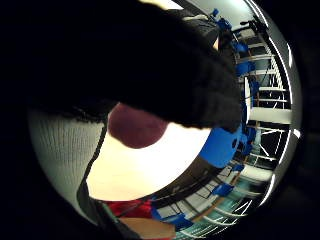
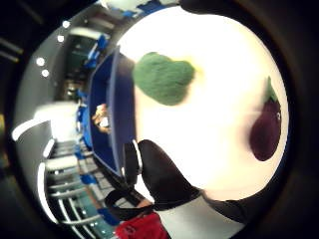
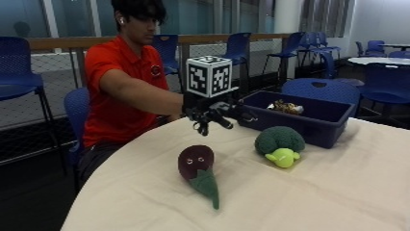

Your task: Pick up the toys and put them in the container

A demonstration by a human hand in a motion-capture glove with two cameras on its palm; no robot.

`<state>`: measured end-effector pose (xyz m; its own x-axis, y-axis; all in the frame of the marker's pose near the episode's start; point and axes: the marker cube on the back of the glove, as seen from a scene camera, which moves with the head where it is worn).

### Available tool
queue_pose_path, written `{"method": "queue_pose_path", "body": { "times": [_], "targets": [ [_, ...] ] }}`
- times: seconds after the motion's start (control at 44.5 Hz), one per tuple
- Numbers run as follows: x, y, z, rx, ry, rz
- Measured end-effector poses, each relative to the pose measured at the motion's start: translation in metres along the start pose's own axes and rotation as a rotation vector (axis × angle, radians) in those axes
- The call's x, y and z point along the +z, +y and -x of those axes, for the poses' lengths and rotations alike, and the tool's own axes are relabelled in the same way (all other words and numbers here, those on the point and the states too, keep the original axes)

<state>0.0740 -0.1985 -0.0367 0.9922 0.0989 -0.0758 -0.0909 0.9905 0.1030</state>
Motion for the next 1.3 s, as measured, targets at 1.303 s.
{"method": "queue_pose_path", "body": {
  "times": [1.303],
  "targets": [
    [-0.029,0.018,-0.028,-0.027,0.032,-0.072]
  ]
}}
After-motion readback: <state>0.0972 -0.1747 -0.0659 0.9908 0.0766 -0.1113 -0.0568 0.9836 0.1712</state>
